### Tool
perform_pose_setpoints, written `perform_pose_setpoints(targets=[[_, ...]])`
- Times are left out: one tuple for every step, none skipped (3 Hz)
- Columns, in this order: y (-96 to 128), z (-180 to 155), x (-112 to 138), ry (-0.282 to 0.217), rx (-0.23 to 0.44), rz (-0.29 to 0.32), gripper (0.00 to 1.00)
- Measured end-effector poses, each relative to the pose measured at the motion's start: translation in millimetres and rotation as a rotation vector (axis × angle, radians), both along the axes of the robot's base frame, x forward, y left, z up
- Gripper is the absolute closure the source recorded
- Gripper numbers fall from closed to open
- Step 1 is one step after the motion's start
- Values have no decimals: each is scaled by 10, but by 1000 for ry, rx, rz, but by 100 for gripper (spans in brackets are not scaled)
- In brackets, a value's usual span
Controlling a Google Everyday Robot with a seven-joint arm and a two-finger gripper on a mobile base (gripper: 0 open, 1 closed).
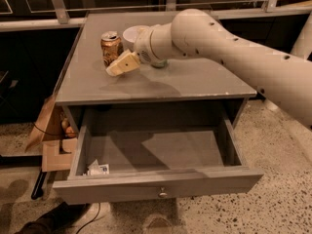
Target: Place orange can into top drawer
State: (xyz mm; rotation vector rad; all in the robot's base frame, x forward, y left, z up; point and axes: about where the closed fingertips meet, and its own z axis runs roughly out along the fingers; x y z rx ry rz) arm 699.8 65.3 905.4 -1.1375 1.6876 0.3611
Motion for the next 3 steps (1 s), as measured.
perform_pose_setpoints(targets=[[108, -22, 62, 8, 12, 18, 12], [278, -44, 133, 11, 20, 49, 13], [468, -70, 219, 10, 21, 86, 14]])
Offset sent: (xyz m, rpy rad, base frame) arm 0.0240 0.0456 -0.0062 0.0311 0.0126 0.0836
